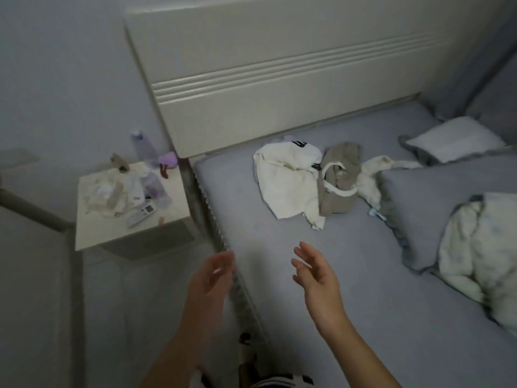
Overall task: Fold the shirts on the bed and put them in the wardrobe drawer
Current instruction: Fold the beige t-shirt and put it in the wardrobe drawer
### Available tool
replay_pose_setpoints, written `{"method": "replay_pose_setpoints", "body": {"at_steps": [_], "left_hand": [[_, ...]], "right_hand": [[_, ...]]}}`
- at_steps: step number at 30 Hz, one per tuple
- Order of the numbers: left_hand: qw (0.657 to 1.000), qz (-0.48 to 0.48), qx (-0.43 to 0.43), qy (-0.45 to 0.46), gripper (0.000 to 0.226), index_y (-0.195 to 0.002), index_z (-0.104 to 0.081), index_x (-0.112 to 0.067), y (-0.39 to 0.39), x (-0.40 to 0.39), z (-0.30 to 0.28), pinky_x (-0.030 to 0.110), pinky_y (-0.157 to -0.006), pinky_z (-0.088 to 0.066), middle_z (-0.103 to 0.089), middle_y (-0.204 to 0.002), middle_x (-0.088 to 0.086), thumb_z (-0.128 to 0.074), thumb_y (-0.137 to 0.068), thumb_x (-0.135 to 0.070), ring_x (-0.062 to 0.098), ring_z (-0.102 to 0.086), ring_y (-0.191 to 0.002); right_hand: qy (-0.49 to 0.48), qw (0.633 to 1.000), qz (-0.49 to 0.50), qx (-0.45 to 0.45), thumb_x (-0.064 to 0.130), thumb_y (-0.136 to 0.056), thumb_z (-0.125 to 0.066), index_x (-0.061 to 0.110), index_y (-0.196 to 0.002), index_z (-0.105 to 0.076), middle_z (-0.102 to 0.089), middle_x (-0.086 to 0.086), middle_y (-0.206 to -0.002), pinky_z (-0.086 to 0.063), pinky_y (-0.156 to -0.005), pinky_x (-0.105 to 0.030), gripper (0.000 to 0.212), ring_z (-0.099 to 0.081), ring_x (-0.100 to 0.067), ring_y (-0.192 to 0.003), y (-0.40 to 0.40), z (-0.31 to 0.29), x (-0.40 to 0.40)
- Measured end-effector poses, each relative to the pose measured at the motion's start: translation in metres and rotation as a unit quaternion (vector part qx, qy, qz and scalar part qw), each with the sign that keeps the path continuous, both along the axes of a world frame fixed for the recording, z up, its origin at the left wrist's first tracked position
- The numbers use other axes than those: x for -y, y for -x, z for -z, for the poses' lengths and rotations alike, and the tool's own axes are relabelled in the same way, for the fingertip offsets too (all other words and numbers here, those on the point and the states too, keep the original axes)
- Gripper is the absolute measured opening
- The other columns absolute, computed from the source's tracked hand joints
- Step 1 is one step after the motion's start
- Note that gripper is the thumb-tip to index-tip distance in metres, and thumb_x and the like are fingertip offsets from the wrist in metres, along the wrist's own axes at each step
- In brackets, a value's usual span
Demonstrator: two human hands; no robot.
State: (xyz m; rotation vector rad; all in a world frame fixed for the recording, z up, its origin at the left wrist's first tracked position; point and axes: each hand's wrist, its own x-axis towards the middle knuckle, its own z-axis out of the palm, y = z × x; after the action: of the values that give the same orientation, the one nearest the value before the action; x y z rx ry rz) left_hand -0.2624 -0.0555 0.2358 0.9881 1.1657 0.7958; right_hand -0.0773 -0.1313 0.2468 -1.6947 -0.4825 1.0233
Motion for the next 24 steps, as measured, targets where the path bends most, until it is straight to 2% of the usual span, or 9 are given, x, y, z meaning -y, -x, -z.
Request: {"method": "replay_pose_setpoints", "body": {"at_steps": [2, 5, 7, 10, 13, 15, 17, 20, 24], "left_hand": [[0.999, 0.035, -0.011, 0.013, 0.037, -0.103, -0.07, -0.024, -0.036, -0.025, 0.018, 0.024, -0.08, -0.054, -0.072, -0.108, 0.0, -0.054, -0.093, 0.008, 0.01, -0.068, -0.1], [0.994, 0.098, -0.052, 0.009, 0.043, -0.101, -0.07, -0.038, -0.089, -0.072, 0.055, 0.033, -0.088, -0.053, -0.069, -0.113, -0.012, -0.057, -0.093, 0.003, 0.009, -0.066, -0.106], [0.989, 0.129, -0.07, 0.002, 0.044, -0.103, -0.069, -0.039, -0.132, -0.108, 0.088, 0.032, -0.083, -0.053, -0.069, -0.112, -0.014, -0.057, -0.091, 0.001, 0.009, -0.066, -0.107], [0.982, 0.167, -0.086, -0.01, 0.042, -0.105, -0.066, -0.044, -0.209, -0.16, 0.15, 0.018, -0.069, -0.052, -0.069, -0.106, -0.017, -0.057, -0.09, -0.005, 0.0, -0.067, -0.094], [0.98, 0.184, -0.073, 0.005, 0.044, -0.106, -0.065, -0.042, -0.29, -0.203, 0.225, 0.012, -0.062, -0.049, -0.066, -0.11, -0.017, -0.056, -0.09, -0.001, -0.001, -0.065, -0.093], [0.974, 0.212, -0.082, 0.007, 0.043, -0.112, -0.062, -0.038, -0.336, -0.22, 0.272, 0.016, -0.072, -0.05, -0.062, -0.12, -0.017, -0.056, -0.089, -0.002, 0.003, -0.061, -0.104], [0.958, 0.269, -0.095, -0.008, 0.044, -0.123, -0.059, -0.034, -0.375, -0.231, 0.311, 0.02, -0.086, -0.049, -0.058, -0.126, -0.016, -0.056, -0.089, -0.007, 0.005, -0.059, -0.109], [0.936, 0.333, -0.106, -0.045, 0.049, -0.133, -0.052, -0.033, -0.418, -0.242, 0.354, 0.019, -0.091, -0.045, -0.053, -0.131, -0.015, -0.059, -0.089, -0.012, 0.006, -0.056, -0.111], [0.936, 0.337, -0.09, -0.057, 0.053, -0.135, -0.049, -0.037, -0.434, -0.239, 0.375, 0.022, -0.091, -0.047, -0.051, -0.132, -0.017, -0.063, -0.088, -0.017, 0.007, -0.056, -0.11]], "right_hand": [[0.007, 0.999, 0.033, 0.005, 0.003, -0.1, -0.049, 0.02, -0.136, -0.053, -0.059, 0.004, -0.133, -0.048, -0.104, -0.038, 0.04, -0.06, -0.007, -0.116, -0.03, 0.013, -0.02], [0.014, 0.996, 0.088, 0.012, 0.002, -0.099, -0.05, 0.021, -0.136, -0.052, -0.059, 0.003, -0.132, -0.048, -0.103, -0.037, 0.042, -0.06, -0.011, -0.116, -0.076, 0.047, -0.062], [0.028, 0.991, 0.131, 0.015, 0.002, -0.098, -0.051, 0.02, -0.136, -0.052, -0.06, 0.005, -0.13, -0.05, -0.1, -0.034, 0.043, -0.061, -0.011, -0.114, -0.112, 0.08, -0.095], [0.059, 0.984, 0.161, 0.048, 0.006, -0.095, -0.056, 0.029, -0.13, -0.054, -0.06, 0.009, -0.127, -0.05, -0.089, -0.024, 0.041, -0.062, -0.004, -0.105, -0.178, 0.149, -0.146], [0.153, 0.973, 0.135, 0.111, 0.013, -0.092, -0.058, 0.019, -0.135, -0.053, -0.059, 0.0, -0.128, -0.048, -0.09, -0.03, 0.043, -0.059, -0.012, -0.104, -0.249, 0.228, -0.193], [0.201, 0.957, 0.09, 0.188, 0.012, -0.092, -0.056, 0.01, -0.127, -0.057, -0.061, -0.009, -0.123, -0.042, -0.086, -0.029, 0.035, -0.057, -0.018, -0.099, -0.293, 0.275, -0.215], [0.235, 0.936, 0.044, 0.259, 0.007, -0.092, -0.052, 0.009, -0.129, -0.055, -0.057, -0.013, -0.13, -0.041, -0.092, -0.03, 0.037, -0.056, -0.027, -0.114, -0.336, 0.316, -0.231], [0.281, 0.9, -0.015, 0.332, 0.01, -0.095, -0.048, 0.012, -0.146, -0.04, -0.045, -0.013, -0.147, -0.04, -0.107, -0.042, 0.052, -0.046, -0.034, -0.131, -0.386, 0.357, -0.246], [0.338, 0.858, -0.069, 0.38, 0.021, -0.092, -0.056, 0.018, -0.139, -0.047, -0.059, -0.015, -0.128, -0.048, -0.092, -0.043, 0.048, -0.056, -0.037, -0.116, -0.396, 0.372, -0.241]]}}
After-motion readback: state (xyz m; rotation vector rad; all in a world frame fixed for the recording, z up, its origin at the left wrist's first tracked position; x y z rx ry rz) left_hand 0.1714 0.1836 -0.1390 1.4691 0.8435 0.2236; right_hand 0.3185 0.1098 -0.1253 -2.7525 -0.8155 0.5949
